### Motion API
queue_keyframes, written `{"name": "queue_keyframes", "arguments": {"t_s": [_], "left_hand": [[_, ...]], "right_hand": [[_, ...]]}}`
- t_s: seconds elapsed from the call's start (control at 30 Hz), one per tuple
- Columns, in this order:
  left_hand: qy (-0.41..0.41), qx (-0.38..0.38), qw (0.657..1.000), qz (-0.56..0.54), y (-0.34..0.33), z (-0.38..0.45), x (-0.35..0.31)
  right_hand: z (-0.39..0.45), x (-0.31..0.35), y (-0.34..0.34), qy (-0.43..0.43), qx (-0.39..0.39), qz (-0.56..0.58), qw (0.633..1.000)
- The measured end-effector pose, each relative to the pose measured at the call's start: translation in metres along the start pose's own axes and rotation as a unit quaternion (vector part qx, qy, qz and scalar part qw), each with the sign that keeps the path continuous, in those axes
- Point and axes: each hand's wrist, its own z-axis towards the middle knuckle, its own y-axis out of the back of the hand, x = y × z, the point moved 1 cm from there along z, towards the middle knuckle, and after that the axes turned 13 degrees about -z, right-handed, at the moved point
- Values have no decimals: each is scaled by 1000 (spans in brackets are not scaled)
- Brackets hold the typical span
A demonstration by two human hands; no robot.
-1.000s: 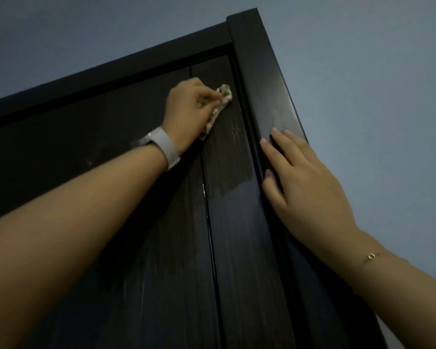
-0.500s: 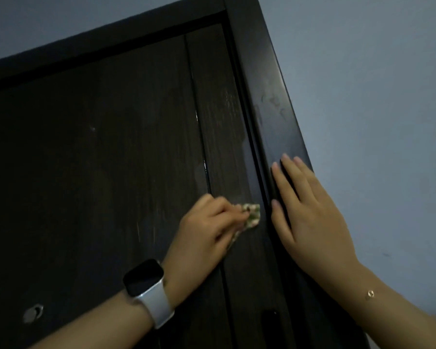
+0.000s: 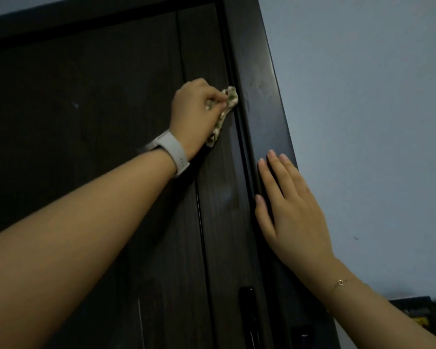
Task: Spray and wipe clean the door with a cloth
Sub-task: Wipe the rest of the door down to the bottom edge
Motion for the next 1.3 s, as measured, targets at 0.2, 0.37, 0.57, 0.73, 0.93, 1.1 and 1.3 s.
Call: {"name": "queue_keyframes", "arguments": {"t_s": [0.2, 0.37, 0.57, 0.73, 0.93, 1.1, 1.3], "left_hand": [[-33, 49, 998, -19, -3, -99, -29], [4, 105, 990, -96, -2, -208, -58], [2, 154, 985, -73, 8, -198, -55], [95, 22, 993, -74, 10, -121, -32], [97, 11, 991, -86, 5, -179, -50], [124, 52, 986, -99, 12, -263, -72], [180, 52, 976, -111, 16, -331, -91]], "right_hand": [[-1, -1, 1, 2, -13, 21, 1000], [-11, 2, 7, -7, 16, 26, 1000], [-64, 5, 13, 12, 60, -8, 998], [-64, 5, 13, 9, 54, -2, 999], [-66, 6, 14, 9, 59, -13, 998], [-79, 13, 18, -21, 74, 14, 997], [-116, 27, 24, -33, 116, 11, 993]]}}
